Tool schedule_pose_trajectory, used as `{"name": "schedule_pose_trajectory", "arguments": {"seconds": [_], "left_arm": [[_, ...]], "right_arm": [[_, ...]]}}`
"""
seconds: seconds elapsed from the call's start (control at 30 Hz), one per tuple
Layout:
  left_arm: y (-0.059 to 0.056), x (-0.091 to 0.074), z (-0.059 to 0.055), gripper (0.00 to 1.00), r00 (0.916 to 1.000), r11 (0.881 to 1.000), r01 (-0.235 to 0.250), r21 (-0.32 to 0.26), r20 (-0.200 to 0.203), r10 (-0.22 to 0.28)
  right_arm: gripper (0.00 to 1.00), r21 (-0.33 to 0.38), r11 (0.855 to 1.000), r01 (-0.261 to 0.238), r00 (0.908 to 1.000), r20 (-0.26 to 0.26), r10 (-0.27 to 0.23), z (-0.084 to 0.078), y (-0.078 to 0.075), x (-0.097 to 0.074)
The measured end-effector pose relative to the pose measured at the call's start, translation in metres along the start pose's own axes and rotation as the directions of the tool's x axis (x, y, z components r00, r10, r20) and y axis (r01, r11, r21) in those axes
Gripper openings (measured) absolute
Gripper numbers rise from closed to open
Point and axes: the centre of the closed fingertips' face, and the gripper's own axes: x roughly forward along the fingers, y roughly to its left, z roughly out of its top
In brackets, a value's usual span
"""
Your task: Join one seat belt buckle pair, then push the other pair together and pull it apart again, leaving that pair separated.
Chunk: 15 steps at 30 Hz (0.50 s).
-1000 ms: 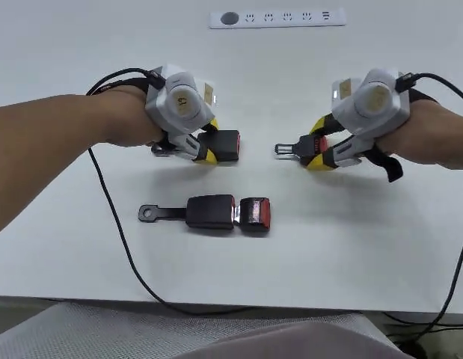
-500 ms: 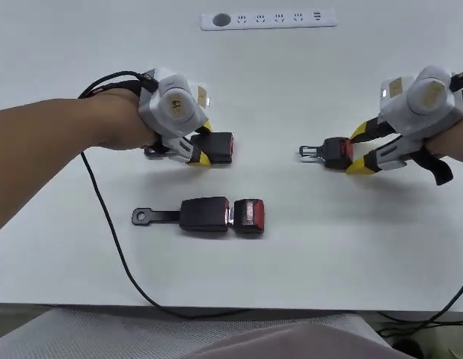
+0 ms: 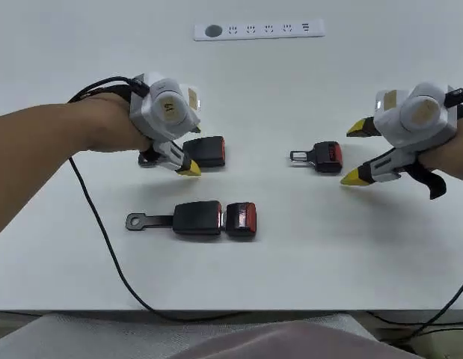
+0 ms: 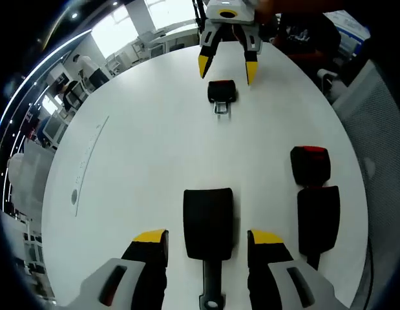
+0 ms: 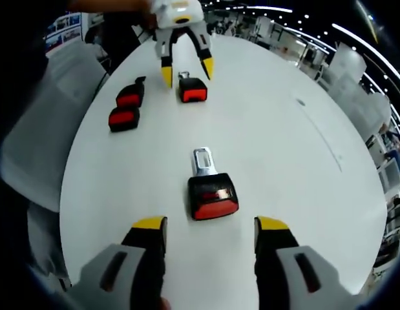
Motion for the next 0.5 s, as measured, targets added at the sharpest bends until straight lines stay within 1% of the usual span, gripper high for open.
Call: {"name": "schedule_pose_trajectory", "arguments": {"seconds": [0.03,0.07,0.1,0.13,0.17,0.2,0.23,0.27,0.3,0.33,0.4,0.43,0.47,0.5], "left_arm": [[-0.001,-0.01,-0.001,0.53,0.9997,1.0,-0.021,-0.021,0.008,0.021],[-0.004,-0.018,-0.002,0.55,0.9995,0.999,-0.028,-0.029,0.011,0.029],[-0.006,-0.025,-0.002,0.56,0.9987,0.998,-0.046,-0.038,0.021,0.047],[-0.014,-0.036,-0.004,0.57,0.9976,0.997,-0.062,-0.045,0.03,0.063],[-0.02,-0.042,-0.007,0.59,0.997,0.996,-0.07,-0.051,0.031,0.071],[-0.03,-0.051,-0.012,0.61,0.9962,0.995,-0.078,-0.06,0.033,0.08],[-0.039,-0.056,-0.016,0.63,0.9957,0.994,-0.084,-0.068,0.033,0.086],[-0.051,-0.063,-0.024,0.65,0.9952,0.992,-0.09,-0.089,0.031,0.093],[-0.059,-0.067,-0.029,0.67,0.9948,0.99,-0.095,-0.104,0.027,0.098],[-0.071,-0.073,-0.037,0.69,0.9944,0.986,-0.1,-0.133,0.02,0.104],[-0.086,-0.08,-0.045,0.75,0.9943,0.982,-0.099,-0.162,0.023,0.104],[-0.095,-0.086,-0.051,0.77,0.9933,0.975,-0.107,-0.194,0.022,0.114],[-0.099,-0.091,-0.055,0.79,0.9916,0.97,-0.119,-0.214,0.024,0.127],[-0.102,-0.098,-0.057,0.82,0.9879,0.958,-0.135,-0.253,0.04,0.15]], "right_arm": [[0.57,0.01,1.0,0.006,0.9999,0.009,-0.006,0.002,0.006,-0.007],[0.58,0.019,1.0,0.01,0.9997,0.022,-0.01,0.004,0.01,-0.011],[0.58,0.036,0.999,0.018,0.9989,0.042,-0.02,0.007,0.016,-0.017],[0.6,0.054,0.998,0.029,0.9976,0.062,-0.032,0.01,0.02,-0.02],[0.63,0.061,0.998,0.034,0.9966,0.072,-0.038,0.011,0.027,-0.023],[0.65,0.054,0.998,0.04,0.996,0.078,-0.044,0.012,0.032,-0.025],[0.7,0.052,0.997,0.055,0.9951,0.079,-0.059,0.012,0.036,-0.026],[0.74,0.048,0.996,0.078,0.993,0.085,-0.082,0.013,0.04,-0.029],[0.77,0.049,0.995,0.085,0.9917,0.092,-0.089,0.015,0.045,-0.03],[0.8,0.064,0.994,0.092,0.9899,0.102,-0.098,0.017,0.05,-0.034],[0.82,0.112,0.988,0.107,0.9833,0.135,-0.122,0.023,0.056,-0.042],[0.85,0.131,0.985,0.11,0.982,0.139,-0.128,0.023,0.059,-0.046],[0.87,0.153,0.981,0.122,0.9792,0.143,-0.144,0.024,0.06,-0.05],[0.9,0.174,0.975,0.14,0.9742,0.152,-0.167,0.024,0.06,-0.056]]}}
